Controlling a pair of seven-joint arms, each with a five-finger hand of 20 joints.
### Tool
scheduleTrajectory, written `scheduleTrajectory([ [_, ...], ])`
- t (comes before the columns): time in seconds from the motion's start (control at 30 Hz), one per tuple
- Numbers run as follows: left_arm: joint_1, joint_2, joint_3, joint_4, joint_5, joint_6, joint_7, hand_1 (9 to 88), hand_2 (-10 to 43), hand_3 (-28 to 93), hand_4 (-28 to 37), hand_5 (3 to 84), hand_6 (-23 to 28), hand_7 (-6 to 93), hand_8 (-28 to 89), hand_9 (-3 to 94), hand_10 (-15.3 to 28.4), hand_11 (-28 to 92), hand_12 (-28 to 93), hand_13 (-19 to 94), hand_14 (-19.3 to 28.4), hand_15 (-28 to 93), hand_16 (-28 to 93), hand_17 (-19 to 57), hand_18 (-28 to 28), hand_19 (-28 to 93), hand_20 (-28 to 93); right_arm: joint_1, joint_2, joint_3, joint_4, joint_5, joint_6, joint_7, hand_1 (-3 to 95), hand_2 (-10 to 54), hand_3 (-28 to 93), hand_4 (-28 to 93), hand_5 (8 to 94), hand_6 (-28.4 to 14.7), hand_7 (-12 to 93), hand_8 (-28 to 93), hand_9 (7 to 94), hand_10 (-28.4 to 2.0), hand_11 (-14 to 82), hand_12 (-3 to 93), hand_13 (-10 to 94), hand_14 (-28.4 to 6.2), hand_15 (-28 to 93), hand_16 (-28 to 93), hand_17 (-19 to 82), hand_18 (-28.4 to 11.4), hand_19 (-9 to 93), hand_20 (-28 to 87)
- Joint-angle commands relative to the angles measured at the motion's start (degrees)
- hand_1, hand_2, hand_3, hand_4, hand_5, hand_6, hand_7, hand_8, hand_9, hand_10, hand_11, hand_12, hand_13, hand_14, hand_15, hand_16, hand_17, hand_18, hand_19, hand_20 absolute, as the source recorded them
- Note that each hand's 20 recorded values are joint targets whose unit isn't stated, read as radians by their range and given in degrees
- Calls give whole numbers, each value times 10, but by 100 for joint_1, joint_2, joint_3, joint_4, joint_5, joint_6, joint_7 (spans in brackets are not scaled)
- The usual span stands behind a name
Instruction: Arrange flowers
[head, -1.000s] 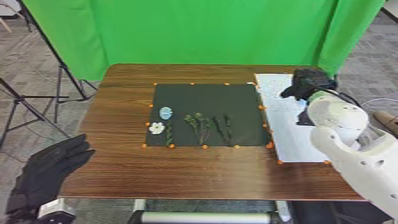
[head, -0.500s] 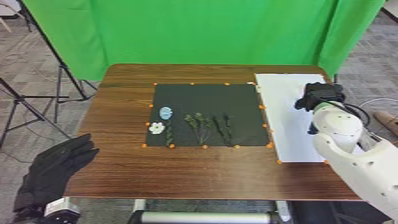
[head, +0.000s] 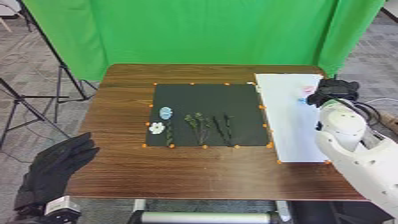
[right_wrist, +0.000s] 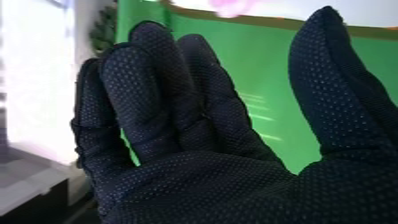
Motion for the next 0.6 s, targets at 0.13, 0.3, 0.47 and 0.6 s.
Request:
scheduleTrajectory([
  [0.13, 56, 149, 65, 13, -70, 42, 54, 264, 31, 819, -148, 463, 139, 128, -78, 372, 215, 339, 99, 260, 273, 537, -102, -93, 218, 557, 174, -231, 113, 493, 209, 218, -524, 170, 283, -56, 788, -273, 553, -99, 123, -100, 571, -222, 474, 235, 520, -191, 786, 204, 170, -284, 775, 276],
  [0.3, 64, 168, 73, 15, -84, 64, 86, 264, 31, 819, -148, 463, 139, 127, -77, 372, 215, 339, 99, 260, 273, 538, -101, -93, 218, 558, 172, -287, 132, 558, 279, 226, -662, 90, 284, -57, 785, -273, 552, -98, 122, -100, 567, -221, 474, 234, 516, -188, 785, 206, 170, -284, 775, 275],
  [0.47, 75, 229, 95, 23, -152, 111, 142, 264, 30, 819, -147, 464, 140, 126, -77, 373, 216, 338, 99, 260, 274, 539, -102, -93, 217, 558, 171, -373, 82, 633, 423, 148, -706, 52, 286, -56, 783, -273, 550, -96, 124, -100, 564, -220, 474, 235, 513, -185, 783, 207, 171, -284, 775, 273],
  [0.6, 1, 113, 71, 35, -46, -4, -4, 264, 31, 819, -147, 464, 140, 126, -76, 374, 216, 339, 99, 260, 274, 539, -102, -93, 218, 559, 171, -554, 34, 822, 445, 250, -711, 83, 284, -54, 785, -273, 549, -93, 127, -100, 560, -220, 474, 235, 509, -185, 782, 208, 169, -284, 773, 269],
])
